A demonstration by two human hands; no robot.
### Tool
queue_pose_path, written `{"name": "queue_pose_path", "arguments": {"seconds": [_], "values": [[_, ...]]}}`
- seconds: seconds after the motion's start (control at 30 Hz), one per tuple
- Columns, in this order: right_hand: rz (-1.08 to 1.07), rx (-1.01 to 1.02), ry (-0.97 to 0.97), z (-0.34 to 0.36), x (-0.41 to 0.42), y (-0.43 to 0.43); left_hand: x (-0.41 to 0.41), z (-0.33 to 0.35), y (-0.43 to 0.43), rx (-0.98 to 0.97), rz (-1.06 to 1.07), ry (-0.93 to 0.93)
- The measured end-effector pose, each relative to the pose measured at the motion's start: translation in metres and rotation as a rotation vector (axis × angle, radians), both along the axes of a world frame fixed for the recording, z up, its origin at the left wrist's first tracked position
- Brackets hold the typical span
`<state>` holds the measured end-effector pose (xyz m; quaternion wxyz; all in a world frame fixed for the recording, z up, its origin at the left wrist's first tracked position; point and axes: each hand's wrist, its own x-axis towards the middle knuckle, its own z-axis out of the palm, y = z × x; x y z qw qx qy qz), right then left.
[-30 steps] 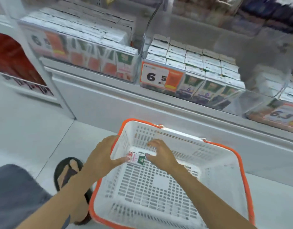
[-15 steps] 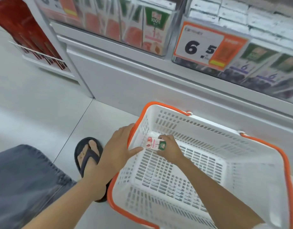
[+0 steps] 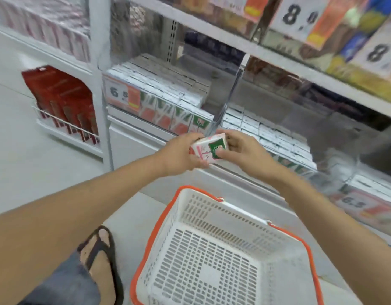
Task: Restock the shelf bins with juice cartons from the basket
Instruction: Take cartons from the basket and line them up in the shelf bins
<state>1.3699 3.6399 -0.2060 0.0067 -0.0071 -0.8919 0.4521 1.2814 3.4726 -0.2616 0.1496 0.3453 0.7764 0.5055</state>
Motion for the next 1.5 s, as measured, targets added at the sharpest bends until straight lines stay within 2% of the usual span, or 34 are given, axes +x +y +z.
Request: {"name": "queue_pose_path", "arguments": {"seconds": [0.1, 0.13, 0.23, 0.33, 0.5, 0.63, 0.77, 1.03, 1.5], "values": [[-0.021, 0.068, 0.090, 0.040, -0.017, -0.005, -0.019, 0.033, -0.006, 0.083, 0.040, 0.059], [-0.045, 0.109, 0.135, 0.050, -0.025, -0.005, -0.028, 0.040, -0.008, 0.071, 0.091, 0.132], [-0.152, 0.322, 0.242, 0.068, -0.054, -0.002, -0.060, 0.044, -0.015, -0.099, 0.245, 0.433], [-0.198, 0.570, 0.246, 0.073, -0.087, 0.004, -0.089, 0.033, -0.015, -0.258, 0.229, 0.579], [-0.146, 0.889, 0.025, 0.068, -0.142, 0.013, -0.121, 0.013, -0.010, -0.497, 0.181, 0.754], [-0.108, 1.006, -0.170, 0.086, -0.174, 0.018, -0.133, -0.001, -0.013, -0.576, 0.188, 0.887], [-0.064, 1.044, -0.239, 0.095, -0.180, 0.020, -0.137, -0.007, -0.014, -0.511, 0.200, 0.927], [-0.051, 1.004, -0.212, 0.089, -0.167, 0.022, -0.133, -0.007, -0.014, -0.489, 0.203, 0.920], [-0.079, 1.143, -0.315, 0.086, -0.165, -0.004, -0.133, -0.008, -0.016, -0.507, 0.196, 0.921]]}}
